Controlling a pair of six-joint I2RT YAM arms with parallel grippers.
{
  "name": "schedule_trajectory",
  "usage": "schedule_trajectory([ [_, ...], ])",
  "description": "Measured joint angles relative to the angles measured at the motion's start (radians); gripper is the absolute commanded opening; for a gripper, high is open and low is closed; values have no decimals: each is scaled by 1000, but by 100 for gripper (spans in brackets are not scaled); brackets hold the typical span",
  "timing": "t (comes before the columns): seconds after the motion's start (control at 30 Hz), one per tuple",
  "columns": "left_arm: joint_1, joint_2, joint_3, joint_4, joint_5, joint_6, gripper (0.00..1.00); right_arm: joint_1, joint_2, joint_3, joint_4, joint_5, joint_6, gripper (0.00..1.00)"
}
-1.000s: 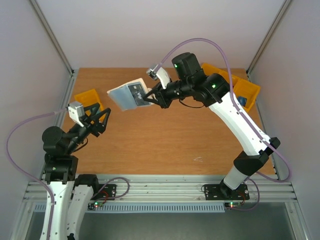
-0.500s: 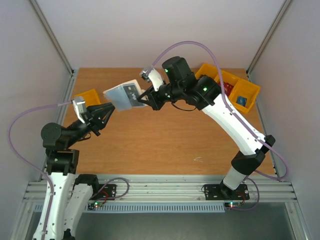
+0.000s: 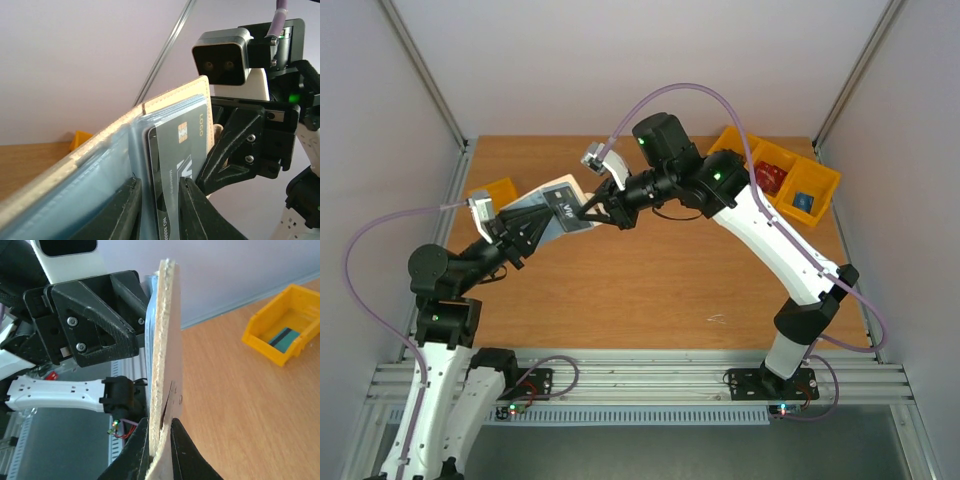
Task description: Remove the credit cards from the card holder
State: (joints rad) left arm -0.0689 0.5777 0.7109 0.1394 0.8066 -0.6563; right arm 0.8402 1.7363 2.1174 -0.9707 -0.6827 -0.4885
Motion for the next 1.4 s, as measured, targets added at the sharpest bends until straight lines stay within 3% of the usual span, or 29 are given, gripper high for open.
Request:
schedule_trajectory([
  [0.53, 2, 4, 0, 112, 37, -149, 33, -7, 4, 1, 59, -126, -26, 1],
  [0.67, 2, 27, 24, 131, 21, -212, 23, -16, 36, 43, 74, -144, -18, 1],
  [0.8, 11, 33, 29, 151, -33, -254, 2, -21, 95, 139, 63, -165, 2, 1],
  [1.03, 24, 23, 29, 171, -63, -276, 0, -29, 138, 207, 47, -184, 15, 1],
  [1.1, 24, 19, 29, 171, -63, -278, 4, -29, 138, 207, 47, -186, 15, 1],
  [1.23, 29, 18, 29, 179, -47, -297, 28, -29, 141, 209, 47, -182, 23, 1],
  [1.4, 45, 53, 72, 186, -27, -347, 30, -36, 199, 295, 43, -162, 65, 1],
])
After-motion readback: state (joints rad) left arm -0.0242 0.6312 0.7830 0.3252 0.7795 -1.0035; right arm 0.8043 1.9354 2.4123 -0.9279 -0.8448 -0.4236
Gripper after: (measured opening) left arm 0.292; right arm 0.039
